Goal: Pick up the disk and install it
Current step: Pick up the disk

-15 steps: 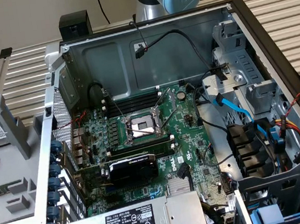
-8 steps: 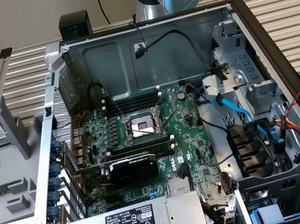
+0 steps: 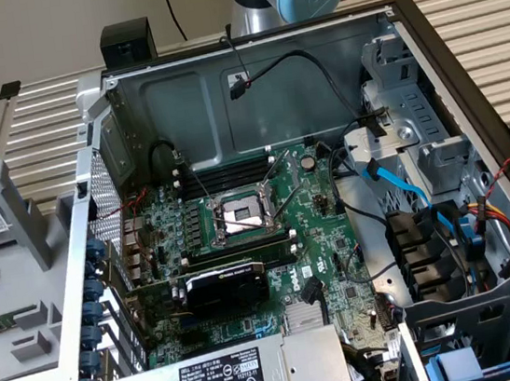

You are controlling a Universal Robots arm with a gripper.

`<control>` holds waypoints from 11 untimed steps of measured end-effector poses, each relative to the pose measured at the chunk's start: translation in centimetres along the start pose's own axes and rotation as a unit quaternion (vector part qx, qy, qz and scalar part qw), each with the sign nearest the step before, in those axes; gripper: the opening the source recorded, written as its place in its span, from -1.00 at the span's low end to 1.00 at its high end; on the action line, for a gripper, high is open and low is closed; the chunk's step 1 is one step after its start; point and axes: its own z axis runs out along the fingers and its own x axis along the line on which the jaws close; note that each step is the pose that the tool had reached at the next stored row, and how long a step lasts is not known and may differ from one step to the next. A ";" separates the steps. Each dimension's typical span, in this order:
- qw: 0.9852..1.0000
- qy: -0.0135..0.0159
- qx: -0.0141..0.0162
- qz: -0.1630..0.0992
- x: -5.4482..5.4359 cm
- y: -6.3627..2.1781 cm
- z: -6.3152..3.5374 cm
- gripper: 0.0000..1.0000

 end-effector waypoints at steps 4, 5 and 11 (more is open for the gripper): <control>1.000 0.000 0.000 0.000 0.0 0.02 -0.38 -0.26; 1.000 0.000 0.000 0.000 0.0 0.03 -0.48 -0.26; 1.000 0.000 0.001 0.000 0.0 0.06 -1.15 -0.26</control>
